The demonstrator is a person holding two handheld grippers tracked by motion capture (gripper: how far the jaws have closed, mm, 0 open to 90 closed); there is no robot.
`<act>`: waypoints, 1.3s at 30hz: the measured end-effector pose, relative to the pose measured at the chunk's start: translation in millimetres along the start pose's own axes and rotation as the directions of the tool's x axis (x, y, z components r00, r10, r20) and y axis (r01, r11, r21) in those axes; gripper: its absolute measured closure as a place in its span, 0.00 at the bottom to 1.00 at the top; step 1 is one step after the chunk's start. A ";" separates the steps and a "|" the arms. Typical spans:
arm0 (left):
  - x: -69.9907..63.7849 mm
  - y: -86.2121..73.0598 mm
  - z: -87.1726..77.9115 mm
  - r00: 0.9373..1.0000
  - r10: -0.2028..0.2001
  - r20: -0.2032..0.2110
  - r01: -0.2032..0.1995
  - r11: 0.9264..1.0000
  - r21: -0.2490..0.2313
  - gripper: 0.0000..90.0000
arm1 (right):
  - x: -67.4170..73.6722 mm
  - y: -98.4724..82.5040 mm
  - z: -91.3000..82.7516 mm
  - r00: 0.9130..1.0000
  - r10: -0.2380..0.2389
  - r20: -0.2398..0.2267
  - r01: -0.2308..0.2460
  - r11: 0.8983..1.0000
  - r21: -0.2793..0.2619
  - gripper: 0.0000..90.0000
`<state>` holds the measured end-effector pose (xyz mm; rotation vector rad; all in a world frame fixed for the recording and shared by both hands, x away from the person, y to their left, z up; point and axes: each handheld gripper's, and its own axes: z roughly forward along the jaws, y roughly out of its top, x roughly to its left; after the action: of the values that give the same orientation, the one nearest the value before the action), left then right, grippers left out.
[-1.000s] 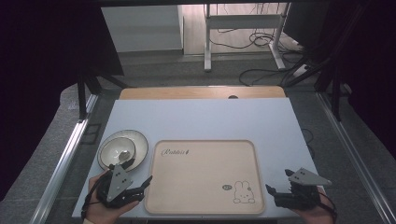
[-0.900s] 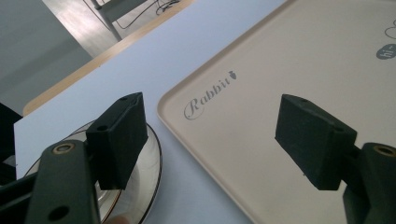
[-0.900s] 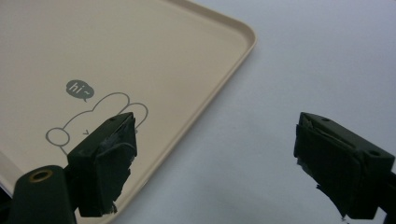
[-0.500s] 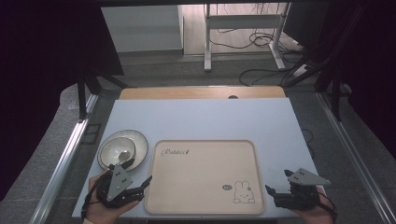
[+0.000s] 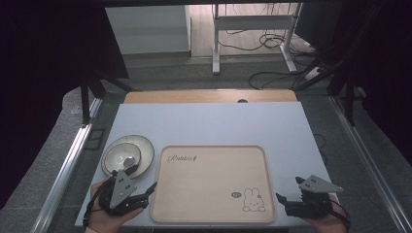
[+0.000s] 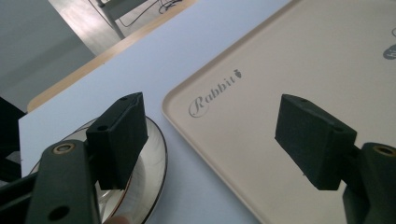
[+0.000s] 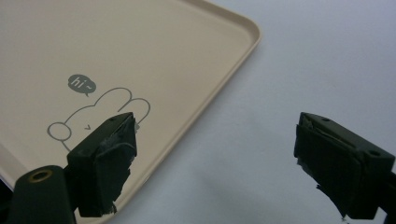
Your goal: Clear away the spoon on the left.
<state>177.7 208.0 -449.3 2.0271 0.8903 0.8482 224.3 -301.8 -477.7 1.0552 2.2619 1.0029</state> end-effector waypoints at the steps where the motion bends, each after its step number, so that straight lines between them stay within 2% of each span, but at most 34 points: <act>1: 0.8 0.1 -0.7 1.000 -0.001 -0.002 0.001 1.000 0.000 0.27 | 0.0 0.0 0.0 1.000 0.000 0.000 0.000 1.000 0.001 0.14; 24: 20.4 -4.0 -15.7 0.996 -0.050 -0.073 0.048 0.998 -0.028 0.27 | -0.1 0.1 -0.4 1.000 0.000 0.001 0.000 1.000 -0.001 0.14; 31: 29.0 -14.9 -25.8 0.993 -0.069 -0.101 0.066 0.997 -0.029 0.27 | 0.0 0.6 -1.1 1.000 0.002 0.004 -0.002 1.000 -0.006 0.14; 33: 30.7 -21.3 -27.9 0.991 -0.084 -0.108 0.082 0.996 -0.026 0.27 | 0.2 0.6 -1.2 1.000 0.000 0.003 0.000 1.000 -0.006 0.14; 35: 31.7 -27.7 -29.5 0.989 -0.097 -0.111 0.096 0.995 -0.017 0.27 | 0.3 0.7 -1.4 1.000 0.000 0.003 0.000 1.000 -0.007 0.14; 39: 31.9 -41.4 -32.5 0.989 -0.094 -0.118 0.096 0.995 0.012 0.27 | 0.1 0.8 -1.5 1.000 0.001 0.004 -0.001 1.000 -0.009 0.14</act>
<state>156.8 265.1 -458.9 1.9491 1.0540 0.9170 223.6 -302.0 -476.2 1.0541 2.2520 1.0090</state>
